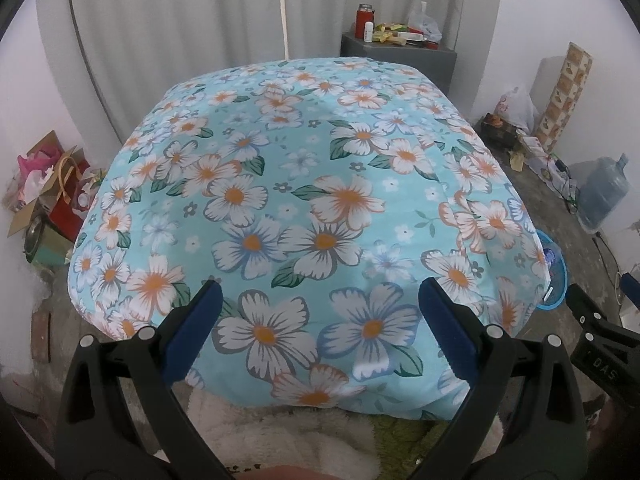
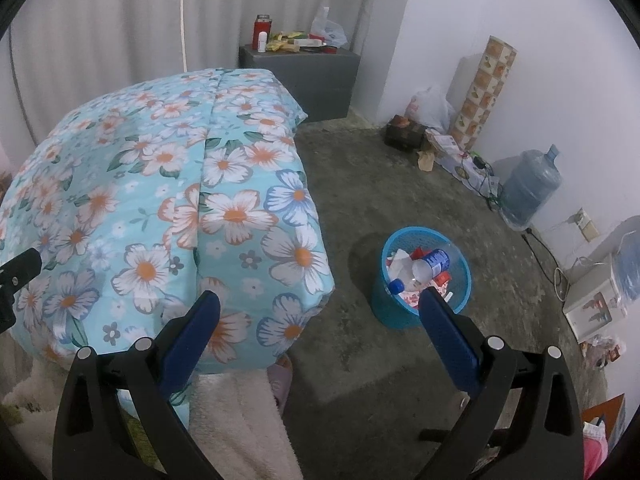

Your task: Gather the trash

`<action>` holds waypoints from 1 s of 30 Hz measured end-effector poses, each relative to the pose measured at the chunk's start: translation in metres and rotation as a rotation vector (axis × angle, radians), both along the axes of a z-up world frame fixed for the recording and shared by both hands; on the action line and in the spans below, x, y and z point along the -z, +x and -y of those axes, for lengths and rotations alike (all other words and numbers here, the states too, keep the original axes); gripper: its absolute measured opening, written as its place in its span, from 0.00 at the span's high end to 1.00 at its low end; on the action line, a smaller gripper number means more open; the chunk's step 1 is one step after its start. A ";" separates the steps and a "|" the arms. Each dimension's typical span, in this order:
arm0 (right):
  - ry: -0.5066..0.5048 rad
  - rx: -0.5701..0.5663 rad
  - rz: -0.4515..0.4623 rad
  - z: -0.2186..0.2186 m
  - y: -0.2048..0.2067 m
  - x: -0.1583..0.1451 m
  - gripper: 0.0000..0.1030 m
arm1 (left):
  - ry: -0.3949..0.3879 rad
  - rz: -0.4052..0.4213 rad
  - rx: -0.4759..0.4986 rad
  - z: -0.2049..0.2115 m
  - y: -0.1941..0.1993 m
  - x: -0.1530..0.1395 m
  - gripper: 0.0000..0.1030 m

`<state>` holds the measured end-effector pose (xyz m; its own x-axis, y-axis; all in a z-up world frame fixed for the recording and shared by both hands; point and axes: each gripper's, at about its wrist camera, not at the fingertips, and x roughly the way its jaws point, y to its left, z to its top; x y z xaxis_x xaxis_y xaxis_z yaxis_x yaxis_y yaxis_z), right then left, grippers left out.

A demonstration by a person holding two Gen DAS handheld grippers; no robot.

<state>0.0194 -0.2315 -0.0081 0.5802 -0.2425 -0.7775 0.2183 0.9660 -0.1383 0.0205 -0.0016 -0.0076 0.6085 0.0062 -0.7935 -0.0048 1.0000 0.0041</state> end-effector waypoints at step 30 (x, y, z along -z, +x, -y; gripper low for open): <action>-0.015 0.048 0.008 0.013 -0.005 -0.006 0.06 | 0.000 0.003 0.011 0.006 0.002 -0.004 0.09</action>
<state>0.0142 -0.2448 -0.0017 0.5741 -0.2822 -0.7686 0.2658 0.9521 -0.1511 0.0223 -0.0073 -0.0039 0.6111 -0.0006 -0.7915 0.0059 1.0000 0.0037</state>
